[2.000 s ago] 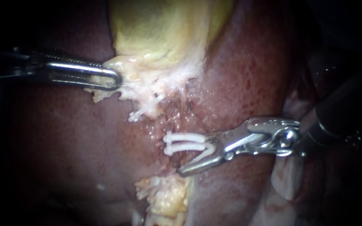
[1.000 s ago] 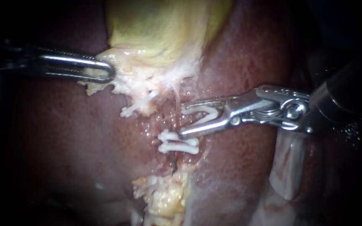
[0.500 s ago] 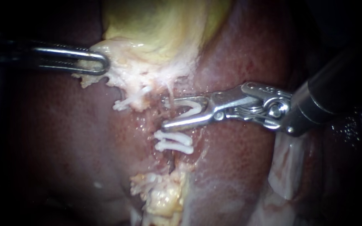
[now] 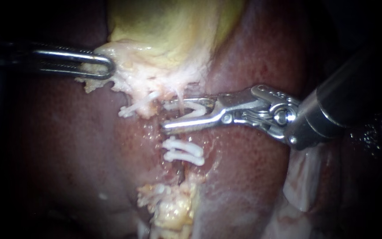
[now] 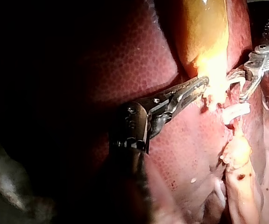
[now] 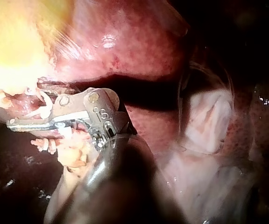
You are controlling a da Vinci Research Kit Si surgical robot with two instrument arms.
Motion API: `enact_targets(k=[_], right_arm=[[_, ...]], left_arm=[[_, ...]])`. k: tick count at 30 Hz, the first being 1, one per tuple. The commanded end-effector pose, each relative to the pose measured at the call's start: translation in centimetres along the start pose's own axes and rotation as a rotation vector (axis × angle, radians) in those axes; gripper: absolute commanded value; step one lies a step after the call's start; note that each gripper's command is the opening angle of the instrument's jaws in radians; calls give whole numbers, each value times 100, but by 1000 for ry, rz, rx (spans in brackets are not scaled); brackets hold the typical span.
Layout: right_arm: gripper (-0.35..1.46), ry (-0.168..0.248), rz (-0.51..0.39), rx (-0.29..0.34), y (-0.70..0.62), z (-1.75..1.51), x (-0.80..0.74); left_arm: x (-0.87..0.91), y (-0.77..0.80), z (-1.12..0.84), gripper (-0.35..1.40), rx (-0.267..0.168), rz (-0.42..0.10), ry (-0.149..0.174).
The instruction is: Clipping third clip right tube
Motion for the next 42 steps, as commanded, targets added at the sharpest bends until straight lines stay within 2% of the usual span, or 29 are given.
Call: enact_targets(k=[1, 10, 23, 28, 31, 34, 42], right_arm=[[49, -5, -2, 10, -3, 0, 0], [45, -16, 11, 69, -24, 4, 5], [30, -19, 54, 80, -31, -1, 17], [8, -16, 54, 75, -31, -1, 17], [-8, -17, 89, 75, -31, -2, 16], [-35, -18, 158, 74, -30, -3, 13], [-35, -17, 157, 72, -30, -5, 10]], left_arm=[[0, 0, 0, -35, 0, 0, 0], [0, -1, 0, -35, 0, 0, 0], [-1, -1, 0, -35, 0, 1, 0], [-1, -1, 1, -35, 1, 1, 0], [-1, -1, 1, -35, 1, 1, 0], [-1, -1, 1, -35, 1, 1, 0], [-2, -1, 1, -35, 1, 1, 0]])
